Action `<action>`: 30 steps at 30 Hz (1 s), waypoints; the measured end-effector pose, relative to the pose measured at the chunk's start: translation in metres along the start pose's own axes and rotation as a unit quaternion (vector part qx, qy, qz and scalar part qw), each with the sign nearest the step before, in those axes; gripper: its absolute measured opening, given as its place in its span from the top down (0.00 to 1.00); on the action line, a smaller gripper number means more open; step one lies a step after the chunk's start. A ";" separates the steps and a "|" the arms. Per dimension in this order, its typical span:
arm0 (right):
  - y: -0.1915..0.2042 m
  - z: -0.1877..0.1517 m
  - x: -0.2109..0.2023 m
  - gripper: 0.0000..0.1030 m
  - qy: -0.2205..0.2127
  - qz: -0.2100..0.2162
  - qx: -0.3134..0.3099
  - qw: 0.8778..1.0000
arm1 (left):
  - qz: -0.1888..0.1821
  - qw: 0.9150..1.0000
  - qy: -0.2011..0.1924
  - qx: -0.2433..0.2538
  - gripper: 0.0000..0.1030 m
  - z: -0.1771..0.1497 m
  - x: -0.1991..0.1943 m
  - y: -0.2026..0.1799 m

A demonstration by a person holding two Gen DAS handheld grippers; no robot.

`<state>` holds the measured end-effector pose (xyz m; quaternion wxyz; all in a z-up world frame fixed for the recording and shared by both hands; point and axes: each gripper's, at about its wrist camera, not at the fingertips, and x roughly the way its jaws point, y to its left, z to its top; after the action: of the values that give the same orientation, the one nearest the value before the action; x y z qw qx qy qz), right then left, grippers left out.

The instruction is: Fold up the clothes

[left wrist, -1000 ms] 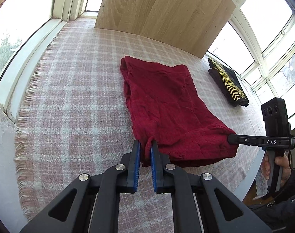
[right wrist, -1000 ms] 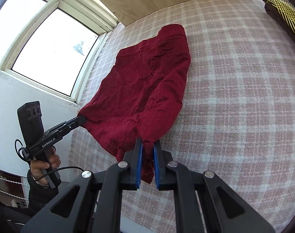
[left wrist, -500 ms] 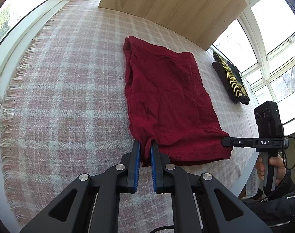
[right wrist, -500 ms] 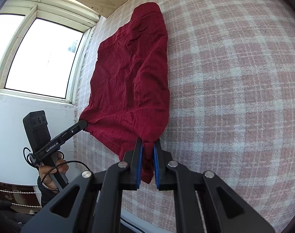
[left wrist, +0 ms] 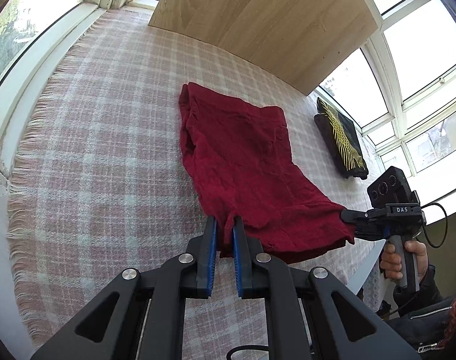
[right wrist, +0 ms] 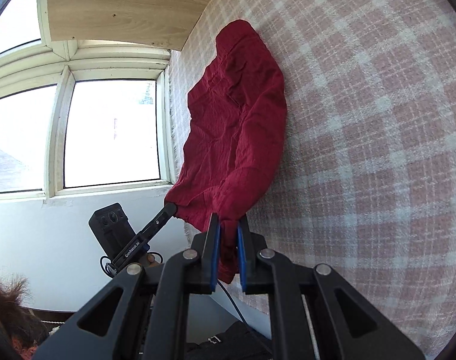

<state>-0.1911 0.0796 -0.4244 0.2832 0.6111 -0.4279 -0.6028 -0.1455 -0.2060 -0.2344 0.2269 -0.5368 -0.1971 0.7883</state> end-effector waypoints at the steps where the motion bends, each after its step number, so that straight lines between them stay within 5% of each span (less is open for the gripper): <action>1: -0.002 0.000 -0.004 0.90 0.002 0.018 0.019 1.000 | -0.006 1.000 0.001 -0.011 0.91 0.004 0.000 0.003; 4: -0.010 0.016 -0.002 0.90 0.004 0.071 0.069 0.995 | -0.009 1.000 0.005 -0.021 0.91 0.028 0.003 0.006; 9: -0.020 0.064 -0.012 0.90 -0.008 0.095 0.093 0.991 | -0.008 1.000 0.007 -0.026 0.91 0.083 0.021 0.011; 19: -0.026 0.151 -0.045 0.87 0.000 0.049 0.098 0.994 | 0.029 0.998 0.034 -0.041 0.89 0.156 0.091 0.035; 23: -0.025 0.162 -0.044 0.63 0.017 0.040 0.119 0.992 | 0.028 0.998 0.017 -0.046 0.88 0.156 0.080 0.039; 30: 0.029 0.159 -0.089 0.61 -0.014 -0.007 0.039 0.999 | 0.045 0.998 -0.019 -0.029 0.87 0.151 0.046 0.036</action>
<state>-0.3440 0.1693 -0.3733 0.2490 0.6162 -0.4505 -0.5961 -0.3069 -0.2193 -0.2371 0.1717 -0.5361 -0.2002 0.8019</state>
